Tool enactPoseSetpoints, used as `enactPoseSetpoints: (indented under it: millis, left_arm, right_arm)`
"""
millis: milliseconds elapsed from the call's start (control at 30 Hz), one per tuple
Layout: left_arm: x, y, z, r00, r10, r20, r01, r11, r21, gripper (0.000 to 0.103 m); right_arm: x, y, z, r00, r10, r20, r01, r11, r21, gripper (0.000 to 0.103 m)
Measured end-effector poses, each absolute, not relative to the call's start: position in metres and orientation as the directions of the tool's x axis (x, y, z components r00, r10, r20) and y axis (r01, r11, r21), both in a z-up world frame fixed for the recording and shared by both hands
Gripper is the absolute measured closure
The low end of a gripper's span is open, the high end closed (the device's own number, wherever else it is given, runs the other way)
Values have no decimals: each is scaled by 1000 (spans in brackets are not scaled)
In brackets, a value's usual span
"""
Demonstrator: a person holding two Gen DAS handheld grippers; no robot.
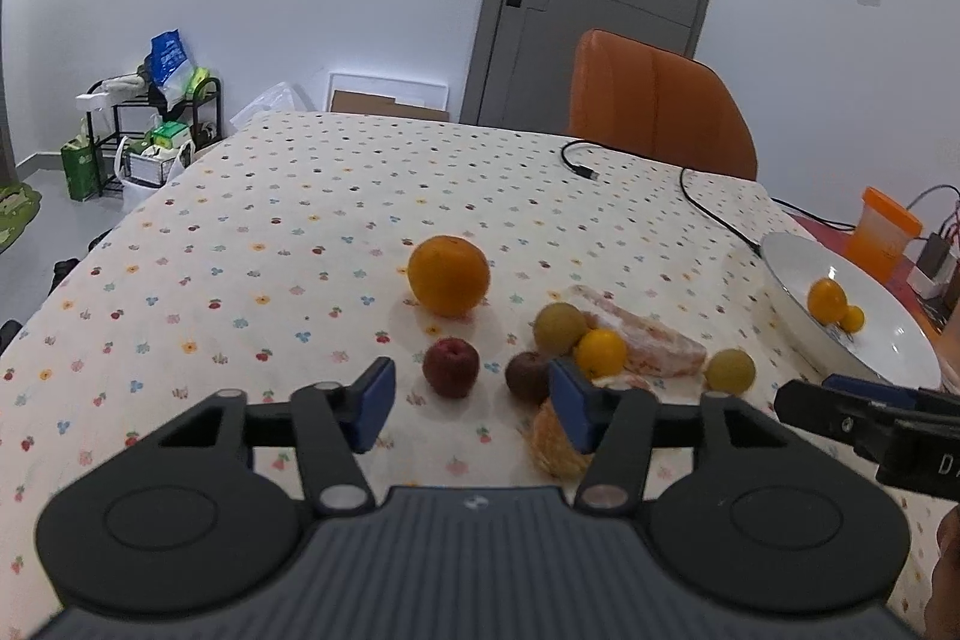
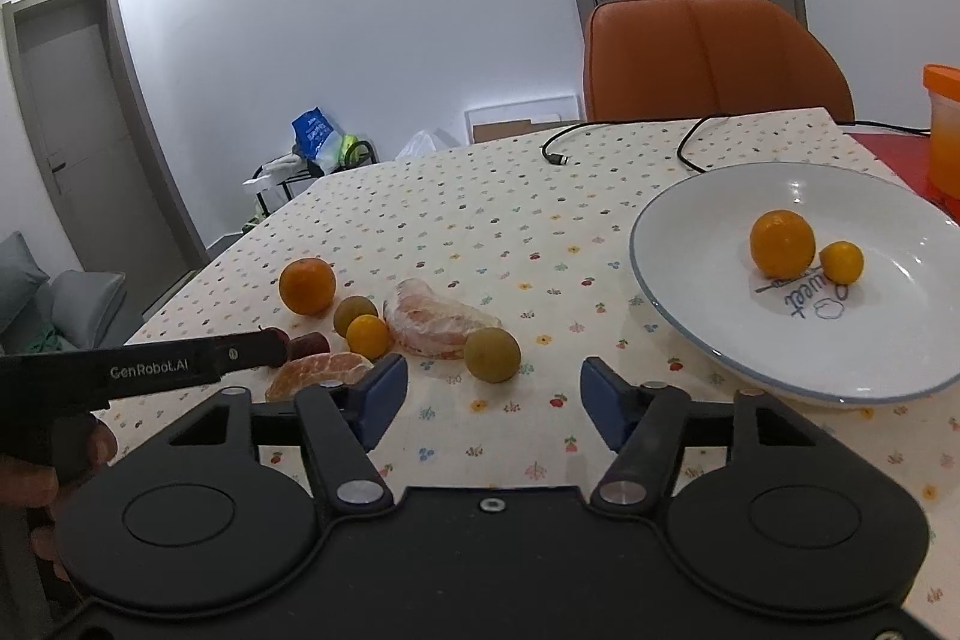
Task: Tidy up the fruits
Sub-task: 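Grasp the green round fruit with the right tool while the left tool grasps the red plum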
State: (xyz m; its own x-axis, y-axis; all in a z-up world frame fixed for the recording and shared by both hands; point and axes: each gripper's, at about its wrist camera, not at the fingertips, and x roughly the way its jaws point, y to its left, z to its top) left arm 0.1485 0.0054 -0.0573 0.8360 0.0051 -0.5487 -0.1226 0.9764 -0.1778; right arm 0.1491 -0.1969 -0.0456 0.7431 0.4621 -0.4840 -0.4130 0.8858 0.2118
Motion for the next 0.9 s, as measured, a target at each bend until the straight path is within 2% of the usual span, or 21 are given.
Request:
enactPoseSetpoints:
  millis: [133,200,533,667,733,800,900]
  left_arm:
    - [156,11,-57,833,21,-553,-145,973,-182,65]
    - [160,14,-59,829,24,-559,-154,970,-186,69]
    - [172,19,-66,816,20,-578,-157,970,-187,74]
    - [174,18,-68,819,23,-573,-151,973,-177,75]
    - [175,17,-68,819,21,-573,-147,973,-176,81]
    - [175,17,-67,818,16,-575,-144,974,-177,81]
    - [172,16,-62,825,7,-565,-137,973,-188,82]
  right_arm:
    - [158,-194,-47,737,461,-495,-411,886,213,42]
    - [162,-193,-47,733,460,-501,-410,887,214,42]
    - [179,-181,-55,714,461,-526,-419,884,207,49]
    - [184,-180,-59,705,461,-539,-415,885,213,56]
    - [185,-179,-59,707,458,-539,-417,885,206,59]
    - [186,-179,-58,705,460,-540,-420,884,205,73]
    - [184,-180,-57,703,465,-538,-425,881,207,78]
